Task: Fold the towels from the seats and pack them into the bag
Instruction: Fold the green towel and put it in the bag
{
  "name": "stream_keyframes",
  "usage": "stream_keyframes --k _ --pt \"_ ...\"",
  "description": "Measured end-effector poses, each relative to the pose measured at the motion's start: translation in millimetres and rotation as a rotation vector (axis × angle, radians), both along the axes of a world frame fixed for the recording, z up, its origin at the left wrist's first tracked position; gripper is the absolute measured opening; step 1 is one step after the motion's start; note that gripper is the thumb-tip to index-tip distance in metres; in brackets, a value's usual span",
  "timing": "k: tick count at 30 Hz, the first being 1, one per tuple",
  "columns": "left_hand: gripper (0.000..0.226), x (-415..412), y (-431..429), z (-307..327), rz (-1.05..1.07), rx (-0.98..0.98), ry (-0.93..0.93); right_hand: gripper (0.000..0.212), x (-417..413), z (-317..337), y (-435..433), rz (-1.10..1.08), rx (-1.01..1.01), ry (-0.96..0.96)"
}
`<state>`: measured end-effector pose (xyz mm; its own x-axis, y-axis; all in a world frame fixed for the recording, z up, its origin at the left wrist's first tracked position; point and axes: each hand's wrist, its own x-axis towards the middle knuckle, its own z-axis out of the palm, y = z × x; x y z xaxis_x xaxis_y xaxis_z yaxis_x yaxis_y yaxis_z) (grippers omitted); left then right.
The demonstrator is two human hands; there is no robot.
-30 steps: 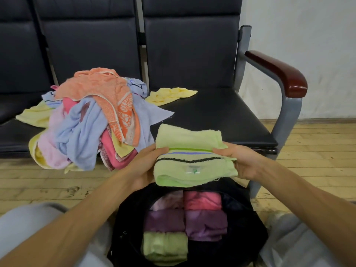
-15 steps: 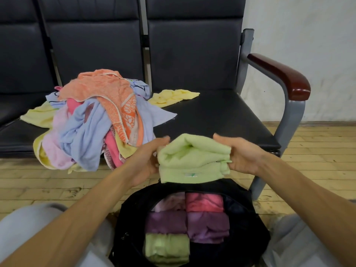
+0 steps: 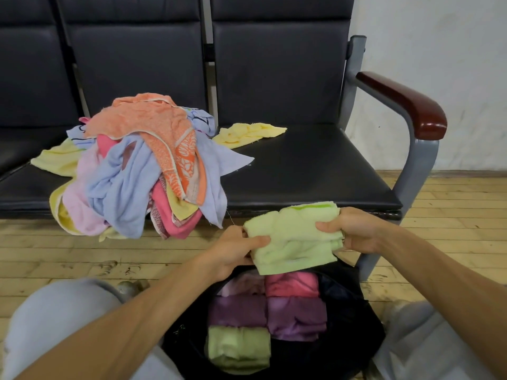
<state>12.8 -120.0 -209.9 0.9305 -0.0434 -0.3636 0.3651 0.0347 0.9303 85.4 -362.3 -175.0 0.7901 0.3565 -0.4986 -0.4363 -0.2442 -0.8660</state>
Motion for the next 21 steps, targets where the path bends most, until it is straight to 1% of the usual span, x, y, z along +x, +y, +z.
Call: stream_keyframes --k 3,6,8,10,12,14,15,16,18,19,21 --pt "0.029 4.0 -7.3 -5.4 0.07 -0.076 0.016 0.023 -0.4 -4.4 -3.4 -0.02 -0.011 -0.026" --pt "0.031 9.7 -5.0 -14.7 0.147 -0.022 0.003 0.026 -3.5 -13.8 -3.7 0.007 -0.06 -0.017" --pt "0.03 9.1 -3.6 -24.6 0.125 0.052 0.017 0.027 -6.8 -22.4 -6.8 0.033 -0.119 0.012" --pt "0.028 8.0 -4.8 -36.6 0.059 0.121 0.044 0.023 -5.9 -35.7 -12.0 0.037 -0.177 0.058" --pt "0.024 8.6 -7.5 -49.7 0.011 0.1 0.106 0.02 -5.2 -51.3 -16.6 0.024 -0.25 0.112" --pt "0.027 10.6 -14.4 -67.5 -0.006 0.035 0.182 0.022 -6.2 -70.2 -17.9 0.007 -0.298 0.16" --pt "0.03 13.0 -18.7 -80.1 -0.006 0.035 0.217 0.019 -6.8 -81.9 -18.5 -0.014 -0.305 0.189" --pt "0.03 13.1 -25.3 -92.1 -0.011 0.09 0.233 0.015 -8.5 -95.0 -19.2 -0.041 -0.31 0.224" --pt "0.033 12.2 -37.4 -119.4 -0.015 0.26 0.229 0.012 -12.0 -123.2 -22.4 -0.067 -0.318 0.29" --pt "0.036 11.0 -43.4 -133.2 -0.022 0.33 0.217 0.013 -13.6 -138.8 -23.4 -0.071 -0.323 0.312" --pt "0.037 4.8 -53.3 -158.3 -0.067 0.407 0.196 0.019 -18.3 -168.1 -24.9 -0.071 -0.361 0.335"
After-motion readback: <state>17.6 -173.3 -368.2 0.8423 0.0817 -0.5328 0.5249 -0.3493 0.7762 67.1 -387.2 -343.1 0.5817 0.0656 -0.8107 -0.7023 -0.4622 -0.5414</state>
